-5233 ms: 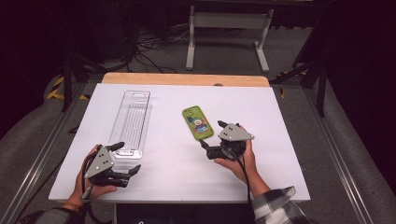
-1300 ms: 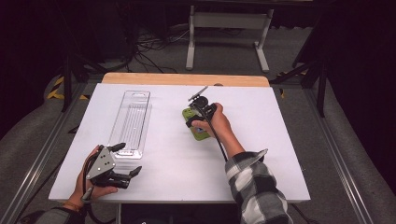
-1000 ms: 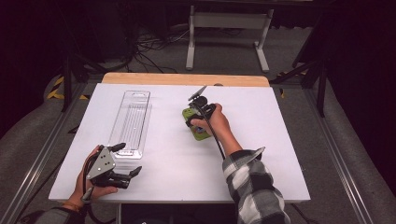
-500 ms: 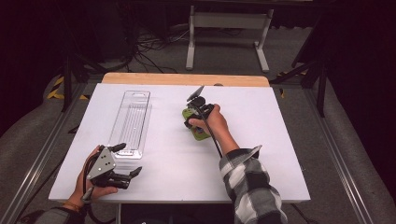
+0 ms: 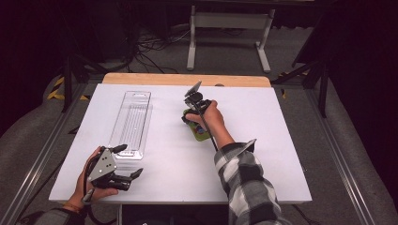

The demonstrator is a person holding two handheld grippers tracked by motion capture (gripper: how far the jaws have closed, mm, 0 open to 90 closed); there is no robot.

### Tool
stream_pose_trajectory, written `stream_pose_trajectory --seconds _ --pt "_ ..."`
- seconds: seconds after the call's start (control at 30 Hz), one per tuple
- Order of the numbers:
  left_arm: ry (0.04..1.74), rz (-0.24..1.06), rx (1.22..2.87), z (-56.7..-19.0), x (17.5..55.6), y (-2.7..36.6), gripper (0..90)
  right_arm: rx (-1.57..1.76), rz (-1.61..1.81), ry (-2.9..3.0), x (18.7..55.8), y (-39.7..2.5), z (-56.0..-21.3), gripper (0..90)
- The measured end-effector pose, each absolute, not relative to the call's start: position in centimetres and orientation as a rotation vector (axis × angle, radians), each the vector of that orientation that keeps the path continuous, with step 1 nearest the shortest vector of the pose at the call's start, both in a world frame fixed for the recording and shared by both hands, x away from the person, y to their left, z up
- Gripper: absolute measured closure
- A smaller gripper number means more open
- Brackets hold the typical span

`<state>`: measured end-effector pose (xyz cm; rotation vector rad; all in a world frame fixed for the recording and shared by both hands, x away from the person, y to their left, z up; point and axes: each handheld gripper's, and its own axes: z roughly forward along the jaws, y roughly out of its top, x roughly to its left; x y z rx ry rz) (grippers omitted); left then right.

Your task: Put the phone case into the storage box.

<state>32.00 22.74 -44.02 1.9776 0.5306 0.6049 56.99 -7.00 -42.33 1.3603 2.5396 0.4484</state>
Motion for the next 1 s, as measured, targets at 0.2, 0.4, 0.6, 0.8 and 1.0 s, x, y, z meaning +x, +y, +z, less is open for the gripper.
stream_pose_trajectory --seconds 0.2,0.4,0.6,0.8,1.0 --pt "0.525 0.610 1.987 -44.1 32.0 22.7 6.8 1.406 0.480 2.521 58.1 -6.9 -42.7 11.6" --pt "0.519 0.613 1.986 -44.1 32.1 22.7 6.8 1.447 0.493 2.496 58.9 -6.6 -43.3 12.7" --pt "0.516 0.614 1.994 -44.1 32.1 22.7 6.8 1.443 0.470 2.479 59.0 -6.0 -43.5 13.4" --pt "0.518 0.605 1.990 -44.1 32.1 22.7 6.8 1.423 0.472 2.469 58.9 -5.8 -43.4 15.6" --pt "0.523 0.614 1.986 -44.1 32.1 22.7 7.0 1.406 0.524 2.439 58.4 -5.9 -42.9 15.9"
